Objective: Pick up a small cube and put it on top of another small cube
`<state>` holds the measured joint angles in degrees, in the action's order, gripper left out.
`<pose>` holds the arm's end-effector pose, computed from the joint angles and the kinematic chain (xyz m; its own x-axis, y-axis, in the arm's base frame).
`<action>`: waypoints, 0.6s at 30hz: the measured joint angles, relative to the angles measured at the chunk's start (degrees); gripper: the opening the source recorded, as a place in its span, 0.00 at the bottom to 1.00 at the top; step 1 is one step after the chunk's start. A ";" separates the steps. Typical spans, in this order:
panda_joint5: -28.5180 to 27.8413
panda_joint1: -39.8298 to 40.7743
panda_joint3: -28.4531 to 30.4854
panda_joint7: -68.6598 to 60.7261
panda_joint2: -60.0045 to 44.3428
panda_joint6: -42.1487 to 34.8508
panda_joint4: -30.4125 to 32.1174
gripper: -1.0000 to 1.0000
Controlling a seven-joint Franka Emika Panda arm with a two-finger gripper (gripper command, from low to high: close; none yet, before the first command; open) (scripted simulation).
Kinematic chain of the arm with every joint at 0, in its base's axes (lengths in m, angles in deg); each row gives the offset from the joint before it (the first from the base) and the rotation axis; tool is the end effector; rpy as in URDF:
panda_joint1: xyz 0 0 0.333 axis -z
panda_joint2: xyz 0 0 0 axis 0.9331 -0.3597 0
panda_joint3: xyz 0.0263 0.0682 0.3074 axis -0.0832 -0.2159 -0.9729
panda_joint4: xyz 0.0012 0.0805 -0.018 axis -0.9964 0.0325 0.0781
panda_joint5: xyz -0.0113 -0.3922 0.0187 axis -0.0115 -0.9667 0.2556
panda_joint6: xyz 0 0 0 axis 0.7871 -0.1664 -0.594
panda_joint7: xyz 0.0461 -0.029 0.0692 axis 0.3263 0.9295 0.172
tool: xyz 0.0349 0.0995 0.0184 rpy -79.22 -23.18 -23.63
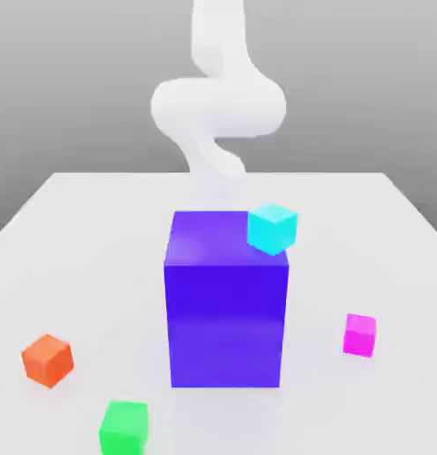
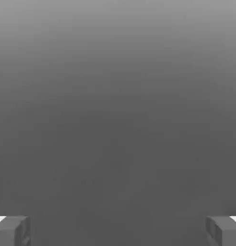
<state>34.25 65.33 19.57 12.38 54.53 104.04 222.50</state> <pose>0.3786 0.0252 0.6612 0.6019 -0.6365 0.4823 -0.4522 -0.7694 -0.4511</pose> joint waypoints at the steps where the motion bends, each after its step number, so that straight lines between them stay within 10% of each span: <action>1: 0.43 -1.75 -0.08 -1.95 -2.30 1.51 1.38 0.50; 18: 1.68 -23.88 -9.03 -28.46 -38.28 25.18 23.04 0.50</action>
<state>35.93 41.45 10.54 -16.08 16.25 129.22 245.55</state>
